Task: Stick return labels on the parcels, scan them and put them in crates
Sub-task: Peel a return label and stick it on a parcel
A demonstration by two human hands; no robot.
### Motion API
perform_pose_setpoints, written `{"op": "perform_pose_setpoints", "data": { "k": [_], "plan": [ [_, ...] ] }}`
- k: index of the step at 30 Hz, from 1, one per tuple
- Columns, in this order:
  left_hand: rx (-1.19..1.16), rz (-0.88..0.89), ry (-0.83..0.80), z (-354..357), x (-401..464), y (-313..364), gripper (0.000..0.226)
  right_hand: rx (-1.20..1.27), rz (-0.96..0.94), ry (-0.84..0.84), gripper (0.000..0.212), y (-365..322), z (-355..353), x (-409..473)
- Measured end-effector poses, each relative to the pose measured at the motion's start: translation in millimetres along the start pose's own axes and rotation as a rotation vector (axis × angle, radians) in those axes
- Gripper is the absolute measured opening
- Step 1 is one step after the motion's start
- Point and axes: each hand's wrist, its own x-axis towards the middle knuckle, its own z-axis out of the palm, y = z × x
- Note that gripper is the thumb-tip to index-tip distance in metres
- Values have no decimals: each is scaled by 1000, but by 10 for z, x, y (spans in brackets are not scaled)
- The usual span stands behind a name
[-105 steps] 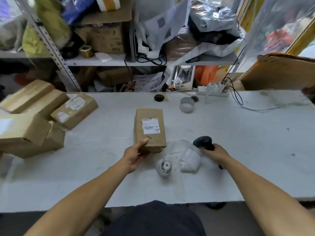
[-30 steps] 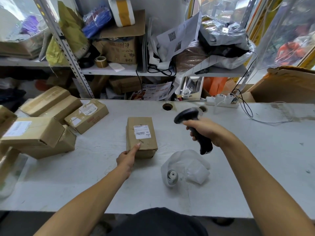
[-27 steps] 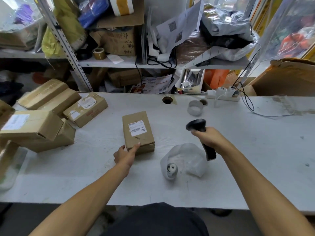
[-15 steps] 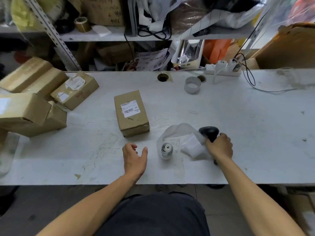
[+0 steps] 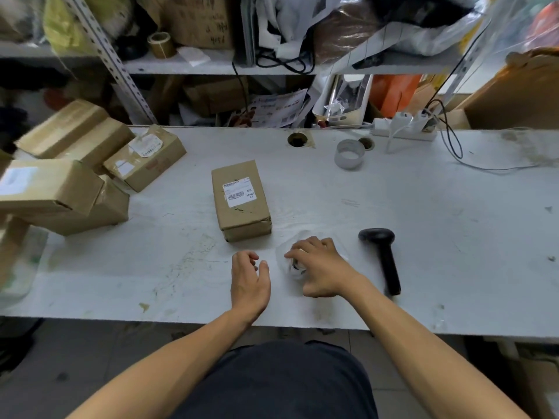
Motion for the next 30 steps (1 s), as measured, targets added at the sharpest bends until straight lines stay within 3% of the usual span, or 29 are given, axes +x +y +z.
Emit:
{"op": "perform_pose_setpoints", "data": {
  "k": [6,12,16,21,27,30],
  "plan": [
    [-34,-2,10,-70,-8,-108,19,196,75,151,32,46,71,63],
    [2,335,-148,-113,42,-112,40,877,330,321,29,6,-19,84],
    [82,400,-131,-79,114,21,48,1252,397,292,29,-43,-69,88],
    [105,401,-116,-99,172,117,32,1419,345,216,35,7,-6,10],
    [6,334,-248,-133,146,132,23,1255,306,245,29,19,-8,-42],
    [-135,199,-264,-118,161,136,16,1258,278,256,32,7,2,-28]
  ]
}}
